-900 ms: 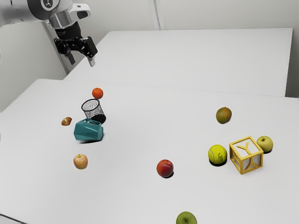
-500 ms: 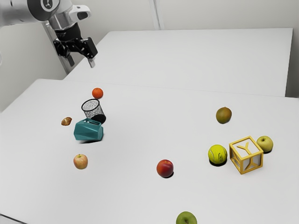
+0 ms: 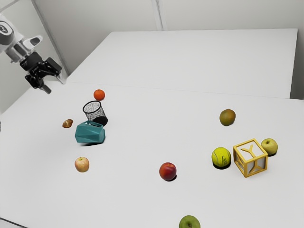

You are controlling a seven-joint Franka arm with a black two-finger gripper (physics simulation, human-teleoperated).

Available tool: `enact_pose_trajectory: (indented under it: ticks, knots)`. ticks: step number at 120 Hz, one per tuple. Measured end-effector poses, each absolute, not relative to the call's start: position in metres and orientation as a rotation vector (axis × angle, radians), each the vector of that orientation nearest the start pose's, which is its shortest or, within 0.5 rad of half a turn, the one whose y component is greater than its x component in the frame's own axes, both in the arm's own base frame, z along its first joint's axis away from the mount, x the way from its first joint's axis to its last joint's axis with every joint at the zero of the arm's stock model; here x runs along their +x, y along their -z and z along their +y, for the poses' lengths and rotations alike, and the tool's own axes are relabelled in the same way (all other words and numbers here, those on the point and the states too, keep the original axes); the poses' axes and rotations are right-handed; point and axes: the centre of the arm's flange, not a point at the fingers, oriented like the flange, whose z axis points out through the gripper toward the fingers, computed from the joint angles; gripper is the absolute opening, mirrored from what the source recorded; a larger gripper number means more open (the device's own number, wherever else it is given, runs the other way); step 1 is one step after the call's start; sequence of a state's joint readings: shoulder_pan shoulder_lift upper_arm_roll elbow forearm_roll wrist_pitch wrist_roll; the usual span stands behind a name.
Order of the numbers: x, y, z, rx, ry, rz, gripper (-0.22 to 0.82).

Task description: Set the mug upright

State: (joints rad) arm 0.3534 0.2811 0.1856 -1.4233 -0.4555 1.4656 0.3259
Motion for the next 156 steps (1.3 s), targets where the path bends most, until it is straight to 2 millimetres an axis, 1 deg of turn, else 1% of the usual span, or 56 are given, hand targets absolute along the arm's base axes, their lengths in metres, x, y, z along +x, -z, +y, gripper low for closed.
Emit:
enact_pose_trajectory:
  ticks: [4,8,17,24,30,38,44,52,61,72,82,95,107,122,126,138,142,148,156]
  knots:
    - [0.566,-0.512,0.273,-3.621,-0.087,-0.404,0.6]
    - [0.568,-0.495,0.28,-3.654,-0.101,-0.405,0.6]
    - [0.562,-0.456,0.294,-3.736,-0.134,-0.437,0.6]
    - [0.559,-0.429,0.302,-3.782,-0.146,-0.457,0.6]
    - [0.552,-0.405,0.305,-3.812,-0.166,-0.482,0.6]
    - [0.545,-0.382,0.307,-3.845,-0.154,-0.501,0.6]
    - [0.542,-0.371,0.31,-3.864,-0.125,-0.508,0.6]
    - [0.537,-0.354,0.308,-3.894,-0.104,-0.522,0.6]
    - [0.537,-0.336,0.306,-3.921,-0.081,-0.523,0.6]
    - [0.543,-0.323,0.3,-3.955,-0.039,-0.497,0.6]
    - [0.547,-0.316,0.292,-3.983,-0.006,-0.462,0.6]
    - [0.544,-0.303,0.284,-4.015,-0.002,-0.452,0.6]
    - [0.547,-0.299,0.275,-4.042,0.031,-0.411,0.6]
    - [0.553,-0.299,0.27,-4.067,0.129,-0.36,0.6]
    - [0.554,-0.296,0.268,-4.072,0.142,-0.349,0.54]
    - [0.552,-0.289,0.265,-4.087,0.168,-0.337,0.26]
    - [0.552,-0.288,0.265,-4.089,0.178,-0.33,0.18]
    - [0.553,-0.288,0.263,-4.092,0.192,-0.31,0.09]
    - [0.555,-0.289,0.259,-4.096,0.21,-0.275,0.0]
